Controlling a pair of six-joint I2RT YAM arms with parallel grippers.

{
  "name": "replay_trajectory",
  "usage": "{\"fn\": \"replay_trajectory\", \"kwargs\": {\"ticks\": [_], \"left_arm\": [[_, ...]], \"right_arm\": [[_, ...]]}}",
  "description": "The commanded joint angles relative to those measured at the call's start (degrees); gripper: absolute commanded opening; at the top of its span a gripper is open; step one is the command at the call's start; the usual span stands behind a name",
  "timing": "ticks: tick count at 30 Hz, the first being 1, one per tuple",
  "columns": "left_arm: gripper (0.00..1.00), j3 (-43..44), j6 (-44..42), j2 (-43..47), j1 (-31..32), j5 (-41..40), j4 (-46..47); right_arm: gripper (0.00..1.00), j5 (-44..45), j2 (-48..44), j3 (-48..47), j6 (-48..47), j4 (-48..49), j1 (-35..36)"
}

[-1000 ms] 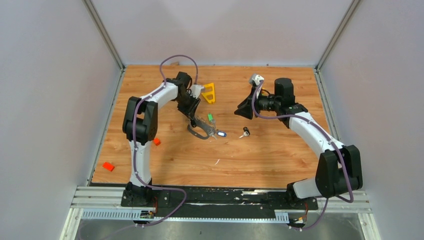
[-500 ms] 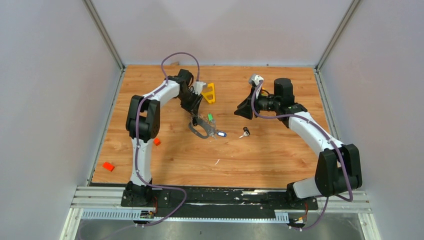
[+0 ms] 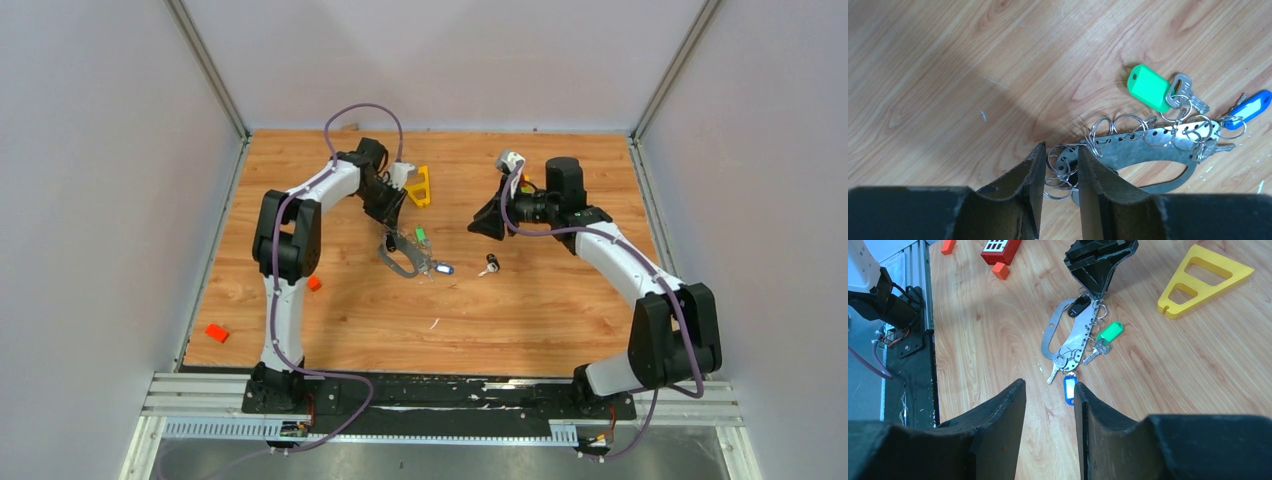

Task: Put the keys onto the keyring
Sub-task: Pick up the keyring from the center of the board, then adjust the keyring.

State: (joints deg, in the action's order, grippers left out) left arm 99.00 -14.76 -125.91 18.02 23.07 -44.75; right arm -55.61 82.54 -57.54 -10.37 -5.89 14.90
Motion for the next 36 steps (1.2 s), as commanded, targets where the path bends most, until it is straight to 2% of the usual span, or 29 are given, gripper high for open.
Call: {"fn": "replay_trajectory", "kwargs": {"ticks": [1, 10, 13, 19, 25, 32, 36], "left_arm": [[0.35, 2.7, -2.9, -1.4, 0.3, -0.9, 0.2], [0.16, 2.0, -3.2, 0.6, 0.3, -0.1, 1.2], [0.13, 2.0, -3.9, 0.7, 0.3, 1.6, 1.8], [0.00, 2.9, -4.7, 1.5, 0.3, 5.0, 0.8], [0.00, -1.9, -8.0, 8.6, 0.3, 11.6, 3.7], [0.00, -6.6, -14.5, 17.1, 0.5, 12.4, 4.8], [0.00, -9.7, -16.8, 21.7, 0.6, 15.4, 6.1]], "right_arm": [[0.40, -1.8, 1.0, -1.7, 0.2, 0.0, -0.2], [0.40, -1.8, 1.4, -1.9, 0.2, -0.3, -0.2], [0.40, -1.8, 1.6, -2.0, 0.1, -0.4, -0.2], [0.40, -1.7, 1.9, -2.2, 0.0, -0.8, -0.2], [0.39, -2.4, 1.5, -2.3, 0.2, -0.7, -0.2], [0.39, -2.6, 0.8, -2.0, 0.8, 0.0, -0.1], [0.39, -4.2, 0.2, -1.7, 2.2, 1.6, 0.1]]}}
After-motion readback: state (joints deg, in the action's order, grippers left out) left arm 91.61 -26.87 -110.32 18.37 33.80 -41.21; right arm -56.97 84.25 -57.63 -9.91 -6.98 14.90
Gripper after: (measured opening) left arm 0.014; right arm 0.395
